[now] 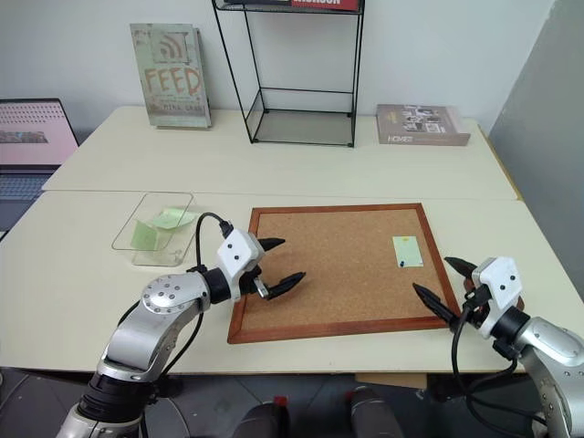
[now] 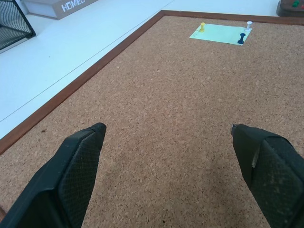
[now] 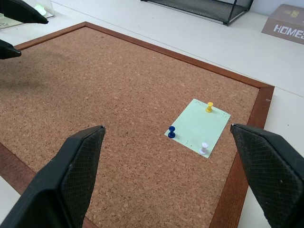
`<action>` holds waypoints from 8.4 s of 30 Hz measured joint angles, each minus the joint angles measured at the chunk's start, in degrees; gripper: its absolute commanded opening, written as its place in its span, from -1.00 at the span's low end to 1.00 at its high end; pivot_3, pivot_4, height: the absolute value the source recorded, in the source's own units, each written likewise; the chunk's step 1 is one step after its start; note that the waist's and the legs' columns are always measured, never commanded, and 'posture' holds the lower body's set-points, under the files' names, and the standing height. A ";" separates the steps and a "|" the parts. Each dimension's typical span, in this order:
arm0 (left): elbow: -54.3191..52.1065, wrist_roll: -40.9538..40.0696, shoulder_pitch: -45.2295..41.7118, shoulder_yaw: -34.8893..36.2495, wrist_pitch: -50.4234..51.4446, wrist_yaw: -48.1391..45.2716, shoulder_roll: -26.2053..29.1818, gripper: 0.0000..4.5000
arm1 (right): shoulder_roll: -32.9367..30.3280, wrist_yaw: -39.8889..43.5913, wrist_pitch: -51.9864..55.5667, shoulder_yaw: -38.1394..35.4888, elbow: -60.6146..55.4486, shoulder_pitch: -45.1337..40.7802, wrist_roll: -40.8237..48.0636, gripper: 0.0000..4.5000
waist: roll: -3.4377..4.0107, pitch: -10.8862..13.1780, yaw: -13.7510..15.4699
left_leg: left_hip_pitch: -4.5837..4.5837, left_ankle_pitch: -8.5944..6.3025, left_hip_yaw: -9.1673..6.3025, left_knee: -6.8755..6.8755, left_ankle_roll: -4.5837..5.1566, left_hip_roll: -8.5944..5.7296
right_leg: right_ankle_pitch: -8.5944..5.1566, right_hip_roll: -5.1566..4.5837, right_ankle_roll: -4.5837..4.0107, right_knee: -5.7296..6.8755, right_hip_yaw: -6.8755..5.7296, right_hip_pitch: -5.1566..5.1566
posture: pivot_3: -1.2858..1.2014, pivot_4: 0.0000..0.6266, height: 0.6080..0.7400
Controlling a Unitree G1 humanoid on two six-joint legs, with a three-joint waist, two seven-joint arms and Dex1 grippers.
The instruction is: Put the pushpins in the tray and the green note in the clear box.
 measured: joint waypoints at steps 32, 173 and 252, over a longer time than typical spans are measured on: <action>1.01 -3.32 -3.70 -4.89 0.43 -4.01 -3.97 0.47 | 1.95 -5.26 6.38 1.59 -11.90 3.05 2.21 1.00 | 0.00 0.00 0.06 | -0.01 0.00 -0.03 0.01 0.00 -0.01 | 0.00 0.00 0.00 -0.01 -0.01 0.00 | 0.03 -0.52 1.00; 28.19 12.90 -14.22 -14.57 -10.00 1.90 -16.65 -1.00 | 0.70 -10.06 18.31 -8.70 -2.96 -3.68 -6.90 0.51 | 0.09 -0.10 -0.08 | 0.26 0.03 0.00 0.00 0.07 -0.11 | 0.03 -0.02 0.12 -0.30 0.17 0.25 | 0.03 -0.52 1.00; 28.82 14.43 -15.27 -15.14 -11.40 1.04 -16.15 -1.00 | -0.68 -17.33 13.53 -7.03 1.84 7.04 -17.18 -0.76 | 0.06 -0.10 -0.08 | -0.05 0.02 0.04 -0.06 0.06 -0.08 | 0.01 -0.07 0.11 -0.60 0.18 -0.05 | 0.03 -0.52 1.00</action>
